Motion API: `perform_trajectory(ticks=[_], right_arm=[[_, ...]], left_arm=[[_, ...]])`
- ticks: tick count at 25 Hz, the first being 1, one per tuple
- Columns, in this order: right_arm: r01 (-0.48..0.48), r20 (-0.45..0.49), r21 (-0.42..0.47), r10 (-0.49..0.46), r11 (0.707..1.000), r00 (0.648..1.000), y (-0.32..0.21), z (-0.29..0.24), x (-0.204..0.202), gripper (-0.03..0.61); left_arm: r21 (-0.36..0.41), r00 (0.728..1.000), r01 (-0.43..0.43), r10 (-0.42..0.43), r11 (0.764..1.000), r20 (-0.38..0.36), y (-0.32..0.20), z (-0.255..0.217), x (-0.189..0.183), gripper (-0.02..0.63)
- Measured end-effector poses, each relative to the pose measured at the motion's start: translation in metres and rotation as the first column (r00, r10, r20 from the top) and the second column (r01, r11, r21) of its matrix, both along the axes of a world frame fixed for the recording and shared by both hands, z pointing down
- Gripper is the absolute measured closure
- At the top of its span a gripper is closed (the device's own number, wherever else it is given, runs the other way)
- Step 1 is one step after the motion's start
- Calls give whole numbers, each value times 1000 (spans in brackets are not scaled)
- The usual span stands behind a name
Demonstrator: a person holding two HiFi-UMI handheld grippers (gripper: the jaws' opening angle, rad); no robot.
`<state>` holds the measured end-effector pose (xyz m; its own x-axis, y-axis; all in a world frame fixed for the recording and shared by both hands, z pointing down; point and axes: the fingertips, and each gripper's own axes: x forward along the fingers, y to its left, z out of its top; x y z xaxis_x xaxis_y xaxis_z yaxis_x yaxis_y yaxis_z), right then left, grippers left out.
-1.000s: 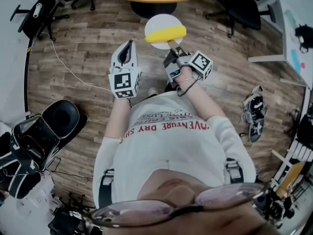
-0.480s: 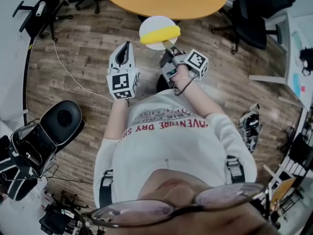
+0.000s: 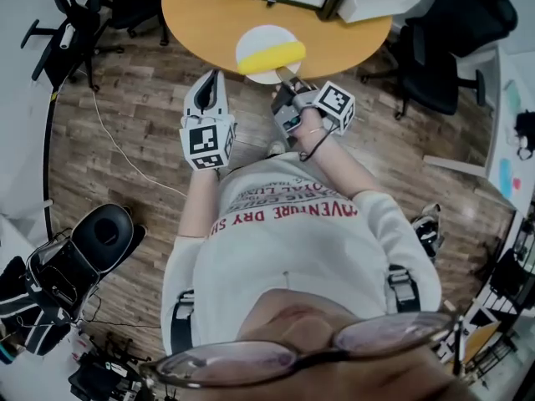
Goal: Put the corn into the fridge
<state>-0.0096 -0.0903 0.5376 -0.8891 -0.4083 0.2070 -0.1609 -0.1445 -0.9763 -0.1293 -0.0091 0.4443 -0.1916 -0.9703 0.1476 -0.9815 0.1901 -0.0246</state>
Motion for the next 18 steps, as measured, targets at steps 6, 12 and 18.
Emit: perform_trajectory(ticks=[6, 12, 18], right_arm=[[-26, 6, -18, 26, 999, 1000, -54, 5, 2, 538], [-86, 7, -18, 86, 996, 996, -89, 5, -4, 538], [-173, 14, -34, 173, 984, 985, -125, 1, -13, 538]], left_arm=[[1, 999, -41, 41, 999, -15, -60, 0, 6, 588], [-5, 995, -99, 99, 995, -20, -105, 6, -6, 589], [-3, 979, -204, 204, 979, -17, -159, 4, -17, 588]])
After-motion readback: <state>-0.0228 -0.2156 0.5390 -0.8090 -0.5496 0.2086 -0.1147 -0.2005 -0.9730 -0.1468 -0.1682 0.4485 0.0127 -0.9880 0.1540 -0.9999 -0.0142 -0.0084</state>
